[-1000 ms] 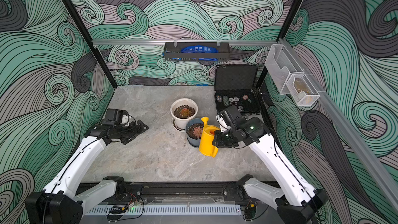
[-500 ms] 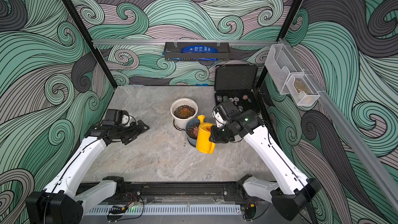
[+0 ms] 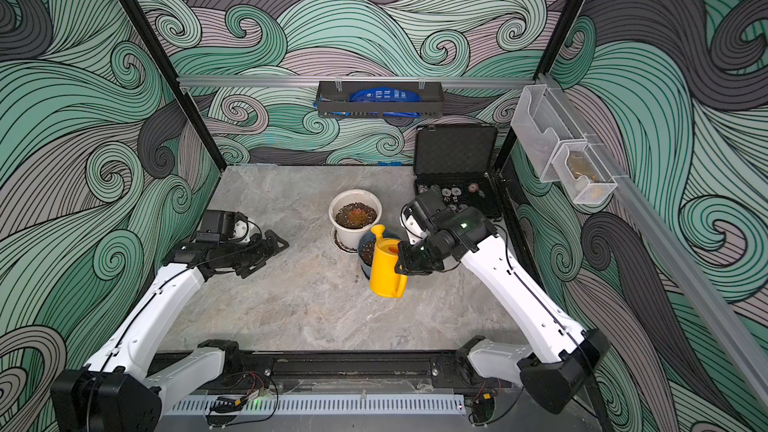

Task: Water the succulent around the soil edge
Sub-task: Water the soil of the potted plant with water.

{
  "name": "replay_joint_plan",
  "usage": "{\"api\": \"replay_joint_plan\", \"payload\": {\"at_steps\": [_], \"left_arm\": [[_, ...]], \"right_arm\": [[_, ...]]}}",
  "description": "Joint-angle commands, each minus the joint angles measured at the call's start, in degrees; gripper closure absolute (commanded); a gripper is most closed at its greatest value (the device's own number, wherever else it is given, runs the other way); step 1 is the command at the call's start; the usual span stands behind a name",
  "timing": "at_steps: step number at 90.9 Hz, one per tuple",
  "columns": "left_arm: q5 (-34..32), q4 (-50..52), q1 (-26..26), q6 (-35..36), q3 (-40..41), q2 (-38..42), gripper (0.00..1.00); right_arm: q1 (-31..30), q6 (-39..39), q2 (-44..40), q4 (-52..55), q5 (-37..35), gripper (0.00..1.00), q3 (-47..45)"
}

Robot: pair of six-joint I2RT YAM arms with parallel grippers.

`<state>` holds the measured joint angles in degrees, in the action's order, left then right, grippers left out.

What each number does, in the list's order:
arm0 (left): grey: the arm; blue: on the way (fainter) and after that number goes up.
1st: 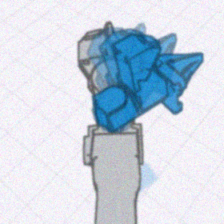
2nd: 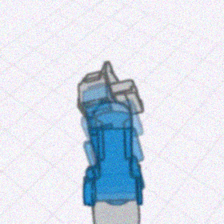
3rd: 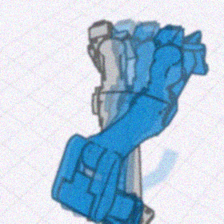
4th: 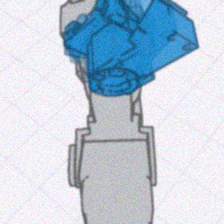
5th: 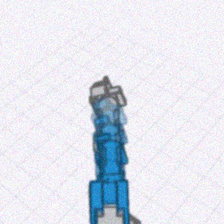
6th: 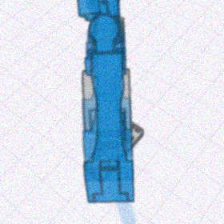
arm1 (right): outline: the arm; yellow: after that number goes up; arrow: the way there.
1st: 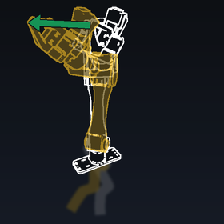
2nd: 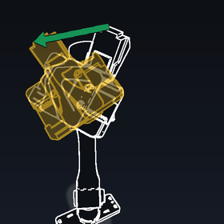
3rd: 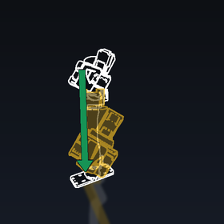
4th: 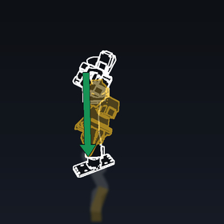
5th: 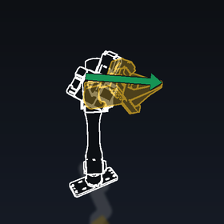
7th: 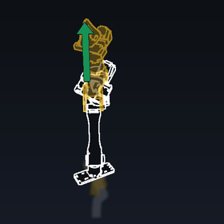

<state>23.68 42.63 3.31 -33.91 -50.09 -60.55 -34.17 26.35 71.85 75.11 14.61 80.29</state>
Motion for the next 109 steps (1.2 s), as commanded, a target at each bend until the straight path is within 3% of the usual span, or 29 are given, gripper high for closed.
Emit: {"api": "replay_joint_plan", "payload": {"at_steps": [1, 109], "left_arm": [[1.3, -0.5, -0.5, 0.2, 0.5, -0.5, 0.05], [2.7, -1.0, -0.8, 0.6, 0.7, -0.4, 0.05]], "right_arm": [[-2.0, 1.3, 0.8, -2.5, 0.4, 1.00, 1.0], [-11.6, 8.6, -8.4, 0.1, 0.8, 1.00, -6.4]]}}
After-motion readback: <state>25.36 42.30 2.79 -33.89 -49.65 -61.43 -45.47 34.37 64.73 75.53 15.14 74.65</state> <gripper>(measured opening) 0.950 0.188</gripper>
